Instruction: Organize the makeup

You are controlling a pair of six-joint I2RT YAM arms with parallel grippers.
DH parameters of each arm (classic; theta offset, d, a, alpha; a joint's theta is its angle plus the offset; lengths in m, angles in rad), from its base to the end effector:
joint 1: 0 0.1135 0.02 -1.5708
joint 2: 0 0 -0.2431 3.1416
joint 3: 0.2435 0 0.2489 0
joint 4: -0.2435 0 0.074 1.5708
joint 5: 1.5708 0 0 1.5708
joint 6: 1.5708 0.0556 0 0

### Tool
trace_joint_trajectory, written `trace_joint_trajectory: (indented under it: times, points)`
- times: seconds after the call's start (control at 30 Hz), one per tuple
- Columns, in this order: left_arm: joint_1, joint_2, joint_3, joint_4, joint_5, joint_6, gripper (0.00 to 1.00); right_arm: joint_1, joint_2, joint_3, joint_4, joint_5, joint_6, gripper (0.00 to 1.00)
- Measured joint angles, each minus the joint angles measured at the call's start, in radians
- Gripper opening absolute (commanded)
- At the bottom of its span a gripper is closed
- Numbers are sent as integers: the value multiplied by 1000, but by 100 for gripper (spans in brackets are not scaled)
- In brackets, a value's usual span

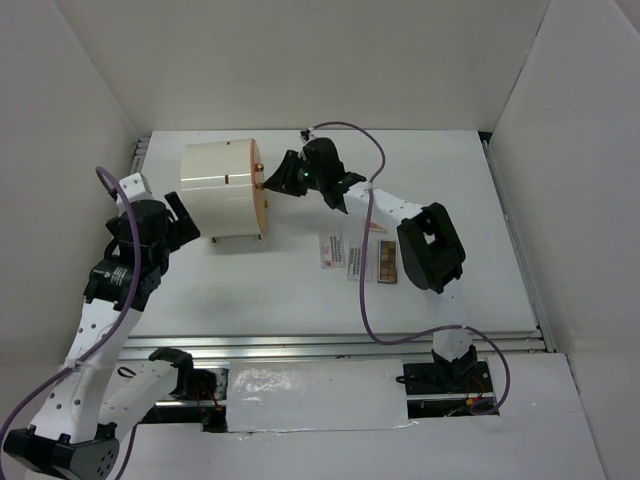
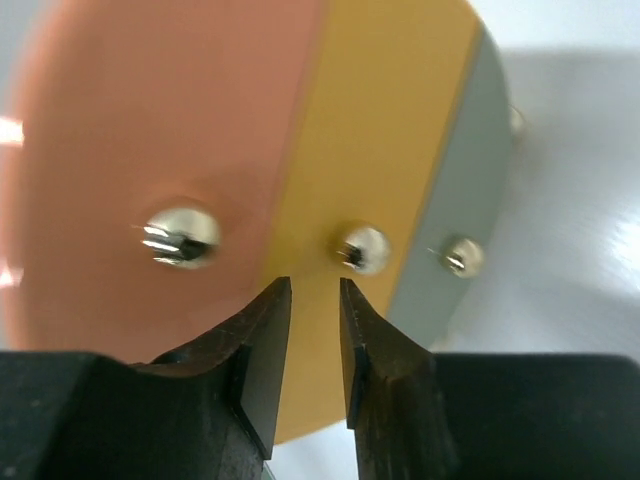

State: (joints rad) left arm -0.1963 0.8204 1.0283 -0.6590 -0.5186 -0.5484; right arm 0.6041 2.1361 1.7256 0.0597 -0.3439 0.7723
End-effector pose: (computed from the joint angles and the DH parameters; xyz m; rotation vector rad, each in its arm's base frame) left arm 0.1900 -0.0097 0.3466 -0.6549 1.8466 0.0369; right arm 0.4126 0.3076 0.2340 -0.0774 2.1089 1.2110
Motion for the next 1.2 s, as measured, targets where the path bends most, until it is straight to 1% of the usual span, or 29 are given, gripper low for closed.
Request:
trace_joint_trajectory:
  times: [0.07, 0.2, 0.27, 0.4, 0.53, 0.77, 0.87, 1.2]
  points:
    - [0, 9, -6, 2, 10, 1, 100, 0, -3, -40, 10, 16, 20, 41]
    - [0, 5, -14, 10, 29, 4, 100, -2, -3, -83, 41, 16, 48, 44]
    - [0, 3, -14, 10, 36, 4, 99, -5, 1, -84, 82, 1, 59, 44]
    - [0, 2, -16, 16, 56, 18, 99, -15, 14, -84, 181, -34, 87, 48]
    - [0, 2, -18, 27, 78, 25, 99, -32, 39, -85, 252, -65, 117, 48]
    - [0, 2, -19, 33, 99, 26, 99, -52, 85, -96, 299, -96, 139, 49]
    - [0, 3, -19, 33, 102, 26, 99, -60, 99, -116, 348, -126, 159, 49]
    - [2, 18, -19, 35, 110, 27, 99, -74, 164, -102, 482, -223, 222, 48]
